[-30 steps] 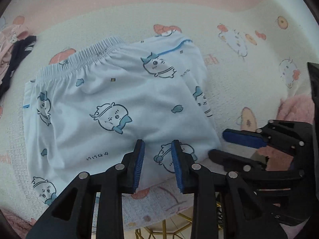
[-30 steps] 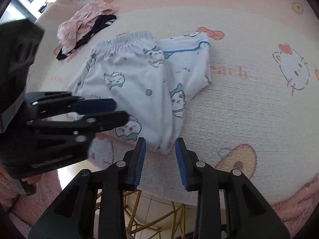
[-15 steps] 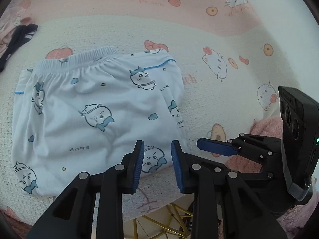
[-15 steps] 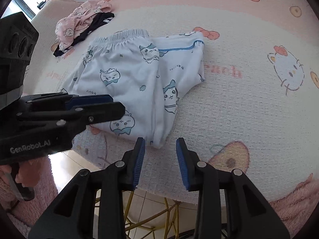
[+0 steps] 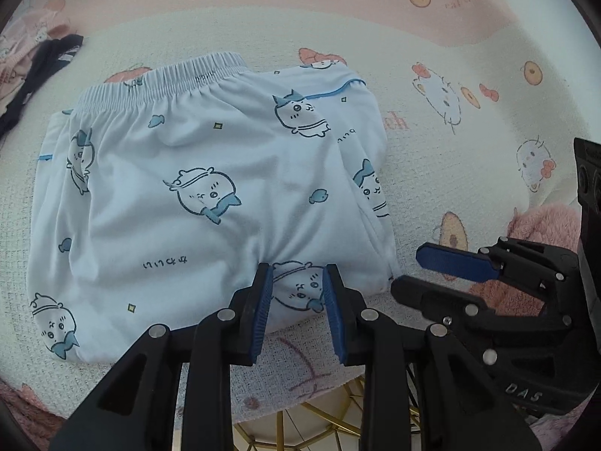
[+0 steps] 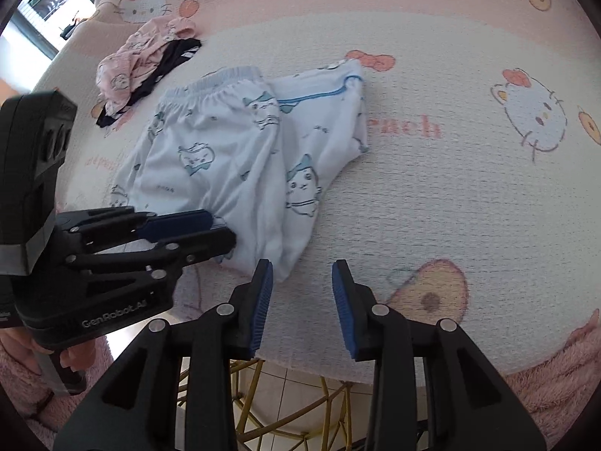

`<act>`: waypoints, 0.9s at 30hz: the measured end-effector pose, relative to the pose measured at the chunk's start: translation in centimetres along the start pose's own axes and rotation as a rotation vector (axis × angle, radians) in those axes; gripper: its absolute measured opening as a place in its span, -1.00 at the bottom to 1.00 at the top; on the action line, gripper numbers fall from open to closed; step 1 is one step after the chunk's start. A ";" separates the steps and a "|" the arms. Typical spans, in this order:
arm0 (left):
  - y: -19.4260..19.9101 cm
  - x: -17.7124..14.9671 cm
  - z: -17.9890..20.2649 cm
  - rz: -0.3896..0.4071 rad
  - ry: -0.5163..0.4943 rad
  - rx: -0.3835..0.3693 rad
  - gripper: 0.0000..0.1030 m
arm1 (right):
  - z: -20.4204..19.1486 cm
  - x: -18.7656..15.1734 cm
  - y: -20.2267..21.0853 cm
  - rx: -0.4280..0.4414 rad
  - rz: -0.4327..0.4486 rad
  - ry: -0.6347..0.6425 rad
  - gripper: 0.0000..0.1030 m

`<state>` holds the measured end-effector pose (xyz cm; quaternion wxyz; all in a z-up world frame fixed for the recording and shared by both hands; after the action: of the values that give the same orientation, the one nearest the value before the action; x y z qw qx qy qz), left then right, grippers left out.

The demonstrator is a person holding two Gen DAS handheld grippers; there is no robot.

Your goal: Fold clothes

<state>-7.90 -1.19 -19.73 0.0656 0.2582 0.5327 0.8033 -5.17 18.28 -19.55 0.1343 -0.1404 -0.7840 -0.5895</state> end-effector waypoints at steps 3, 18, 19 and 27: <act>0.0 0.2 -1.0 0.000 0.044 -0.035 -0.49 | -0.3 0.0 0.1 -0.036 -0.004 0.030 -0.34; -0.5 0.1 -1.4 0.012 0.053 -0.041 -0.63 | -1.9 2.2 -2.9 -0.107 0.035 0.112 -0.35; -0.5 0.1 -1.3 0.012 0.048 -0.039 -0.63 | -1.6 2.1 -2.8 -0.119 0.027 0.100 -0.34; -1.0 0.4 -0.8 0.015 0.046 -0.041 -0.63 | 0.6 1.4 -0.5 -0.262 0.045 0.028 -0.36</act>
<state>-8.80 -1.31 -20.74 0.0525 0.2424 0.5153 0.8203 -6.72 18.77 -19.62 0.1389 -0.1663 -0.6949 -0.6857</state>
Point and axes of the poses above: each gripper's, at about its wrist camera, not at the fingertips, and y roughly against the way its jaws point, z to its right, x to its top, the point moved 1 cm from there along -y, roughly the way its jaws point, and after that the axes turned 4 degrees about z, right-handed, at the moved point
